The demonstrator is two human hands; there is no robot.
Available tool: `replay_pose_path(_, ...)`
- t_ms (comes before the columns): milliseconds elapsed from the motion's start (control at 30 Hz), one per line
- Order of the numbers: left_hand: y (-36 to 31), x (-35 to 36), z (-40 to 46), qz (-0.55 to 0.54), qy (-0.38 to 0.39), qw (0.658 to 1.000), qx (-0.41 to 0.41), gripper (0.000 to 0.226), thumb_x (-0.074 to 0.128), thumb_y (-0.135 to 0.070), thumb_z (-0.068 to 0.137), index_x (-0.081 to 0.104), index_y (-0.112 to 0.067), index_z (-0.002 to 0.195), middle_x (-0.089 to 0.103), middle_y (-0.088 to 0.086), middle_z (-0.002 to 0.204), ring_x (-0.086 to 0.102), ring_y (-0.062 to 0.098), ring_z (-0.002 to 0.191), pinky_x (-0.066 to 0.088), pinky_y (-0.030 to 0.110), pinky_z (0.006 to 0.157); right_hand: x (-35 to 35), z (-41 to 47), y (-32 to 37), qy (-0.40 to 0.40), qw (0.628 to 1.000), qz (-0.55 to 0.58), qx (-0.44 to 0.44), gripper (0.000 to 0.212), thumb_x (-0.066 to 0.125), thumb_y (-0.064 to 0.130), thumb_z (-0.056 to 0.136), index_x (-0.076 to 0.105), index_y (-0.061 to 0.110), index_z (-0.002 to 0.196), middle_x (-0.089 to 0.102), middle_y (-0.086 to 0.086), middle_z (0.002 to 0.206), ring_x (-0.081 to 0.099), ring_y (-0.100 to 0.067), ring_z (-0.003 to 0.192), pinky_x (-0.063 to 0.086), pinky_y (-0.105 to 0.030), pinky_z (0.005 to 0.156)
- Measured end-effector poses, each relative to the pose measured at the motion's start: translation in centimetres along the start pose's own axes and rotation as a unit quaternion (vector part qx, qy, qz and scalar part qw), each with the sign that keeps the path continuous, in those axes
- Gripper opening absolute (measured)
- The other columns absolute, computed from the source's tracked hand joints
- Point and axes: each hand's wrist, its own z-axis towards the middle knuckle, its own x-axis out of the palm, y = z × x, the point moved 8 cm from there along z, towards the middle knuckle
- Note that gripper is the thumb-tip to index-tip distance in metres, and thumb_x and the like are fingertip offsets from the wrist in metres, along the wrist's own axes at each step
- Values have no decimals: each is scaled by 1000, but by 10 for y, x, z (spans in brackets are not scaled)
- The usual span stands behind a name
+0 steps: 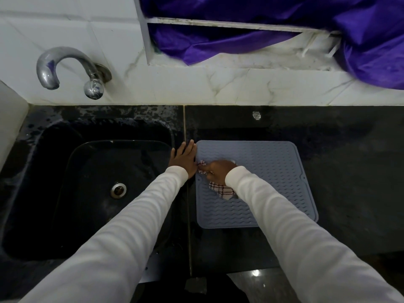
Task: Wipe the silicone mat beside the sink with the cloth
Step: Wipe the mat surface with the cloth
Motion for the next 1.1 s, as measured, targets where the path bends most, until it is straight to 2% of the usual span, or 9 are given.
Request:
replay_pose_path(133, -4, 2, -2, 15, 4, 1000, -16, 70, 34, -38, 100, -5, -21, 155, -13, -7, 162, -10, 20, 149, 1, 53, 119, 1, -13, -1, 6, 1000, 12, 1, 43, 44, 43, 91, 45, 49, 134, 52, 5, 139, 49, -28, 123, 33, -55, 106)
replay_pose_path(233, -7, 3, -4, 14, -4, 1000, -17, 72, 35, -42, 99, -5, -20, 155, -13, -6, 162, -11, 21, 149, 1, 53, 119, -2, -28, 7, -35, 999, 2, 5, 41, 48, 40, 91, 49, 45, 132, 58, 5, 132, 54, -26, 117, 38, -46, 102)
replay_pose_path(367, -4, 7, -3, 12, -17, 1000, -15, 67, 30, -35, 100, -5, -20, 155, -13, -6, 162, -11, 20, 149, 1, 54, 119, -3, -46, 24, -100, 995, 3, 18, 37, 49, 37, 91, 55, 35, 127, 65, -1, 117, 60, -26, 104, 41, -31, 83)
replay_pose_path(500, -2, 9, -2, 19, -51, 998, -8, 64, 28, -30, 101, -4, -21, 155, -11, -6, 163, -9, 20, 149, 1, 53, 119, 7, -69, 34, -169, 982, 64, 46, 29, 51, 31, 87, 58, 25, 115, 68, -7, 101, 64, -31, 91, 40, -30, 69)
replay_pose_path(600, -2, 10, -3, 21, -65, 998, -1, 62, 27, -29, 101, -3, -20, 155, -10, -5, 163, -8, 21, 149, 1, 52, 120, 11, -78, 41, -192, 978, 68, 49, 27, 51, 28, 87, 59, 21, 112, 68, -8, 99, 63, -31, 88, 36, -29, 64)
replay_pose_path(800, 0, 10, -2, 20, -66, 998, -6, 62, 27, -30, 101, -3, -21, 155, -10, -6, 163, -9, 20, 149, 1, 52, 119, 22, -90, 51, -223, 973, 37, 49, 25, 52, 31, 88, 62, 21, 109, 69, -7, 95, 63, -31, 85, 27, -28, 61)
replay_pose_path(967, -1, 11, -2, 21, -63, 998, -3, 62, 28, -30, 101, -2, -21, 155, -10, -6, 163, -8, 20, 149, 1, 53, 119, 40, -83, 58, -163, 984, 53, 51, 32, 54, 29, 84, 57, 13, 112, 67, -16, 102, 62, -35, 92, 45, -36, 70)
replay_pose_path(1100, 0, 9, -4, 21, -65, 998, 2, 63, 29, -29, 101, 0, -21, 156, -9, -6, 163, -7, 20, 149, 2, 52, 120, 50, -86, 56, -137, 988, 56, 43, 33, 53, 32, 85, 58, 19, 115, 67, -10, 104, 62, -33, 93, 46, -35, 73)
